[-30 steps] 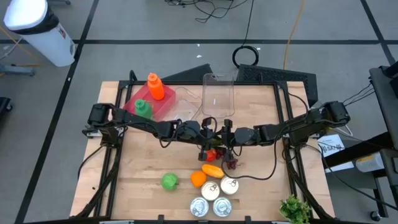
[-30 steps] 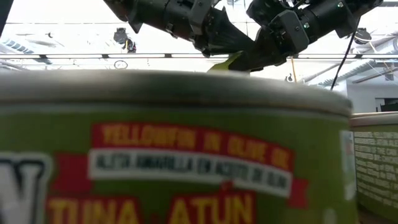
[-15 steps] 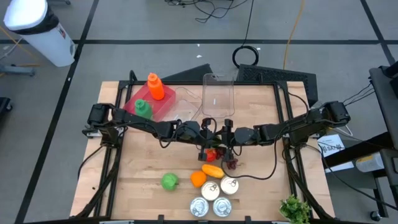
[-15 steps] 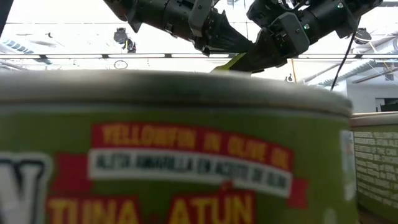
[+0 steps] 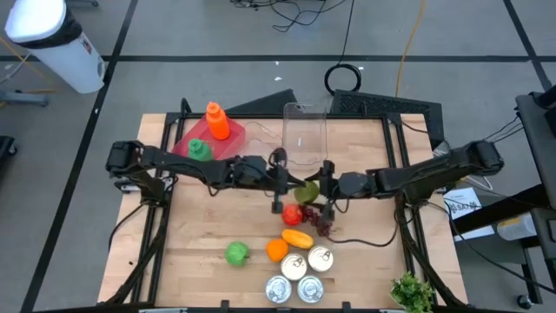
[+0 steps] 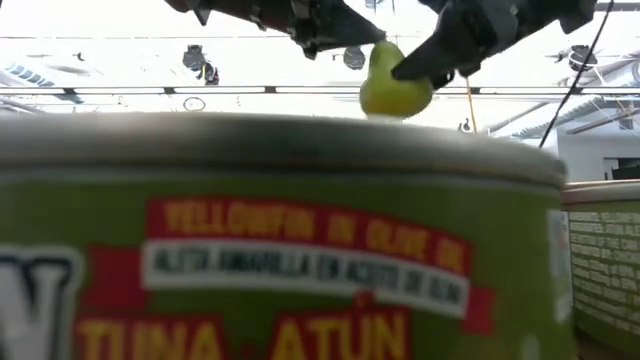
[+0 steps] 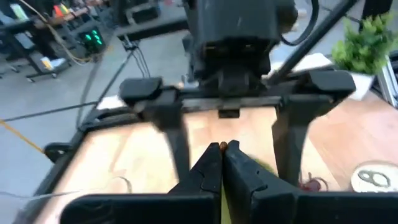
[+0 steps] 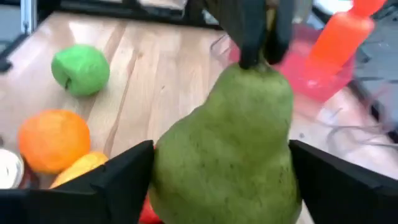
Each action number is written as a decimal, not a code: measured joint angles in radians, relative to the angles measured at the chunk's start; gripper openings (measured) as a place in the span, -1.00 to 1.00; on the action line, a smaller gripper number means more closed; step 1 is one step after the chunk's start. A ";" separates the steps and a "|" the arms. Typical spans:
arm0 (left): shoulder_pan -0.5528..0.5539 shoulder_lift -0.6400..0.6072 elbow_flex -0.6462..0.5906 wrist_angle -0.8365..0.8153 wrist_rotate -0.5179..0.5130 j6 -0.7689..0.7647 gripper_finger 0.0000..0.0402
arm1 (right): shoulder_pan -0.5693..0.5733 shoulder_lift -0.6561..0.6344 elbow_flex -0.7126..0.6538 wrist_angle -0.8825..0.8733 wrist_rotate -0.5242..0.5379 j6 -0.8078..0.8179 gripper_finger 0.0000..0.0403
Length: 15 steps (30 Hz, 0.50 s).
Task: Pick & Place Food Item
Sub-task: Put the green pear into the left transparent bin
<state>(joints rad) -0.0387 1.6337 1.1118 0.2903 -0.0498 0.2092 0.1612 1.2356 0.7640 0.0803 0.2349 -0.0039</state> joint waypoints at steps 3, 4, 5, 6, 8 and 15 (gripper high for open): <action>0.026 -0.070 -0.056 0.003 -0.040 0.000 -1.00 | 0.005 -0.072 0.002 -0.078 0.000 0.016 0.48; 0.040 -0.096 -0.077 0.011 -0.060 0.000 -1.00 | 0.006 -0.095 -0.005 -0.124 -0.001 0.027 0.48; 0.055 -0.125 -0.100 0.038 -0.082 -0.001 -1.00 | 0.009 -0.111 -0.008 -0.147 -0.006 0.035 0.48; 0.068 -0.154 -0.132 0.052 -0.106 -0.003 -1.00 | 0.012 -0.121 -0.007 -0.145 -0.005 0.045 0.49; 0.095 -0.196 -0.194 0.089 -0.124 -0.012 -1.00 | 0.011 -0.153 -0.004 -0.158 -0.001 0.057 0.60; 0.175 -0.297 -0.362 0.214 -0.104 -0.104 -1.00 | 0.007 -0.160 -0.002 -0.142 0.030 0.072 0.91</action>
<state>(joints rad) 0.1368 1.3371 0.7501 0.5047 -0.1539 0.1054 0.1686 1.0757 0.7623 -0.0615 0.2651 0.0681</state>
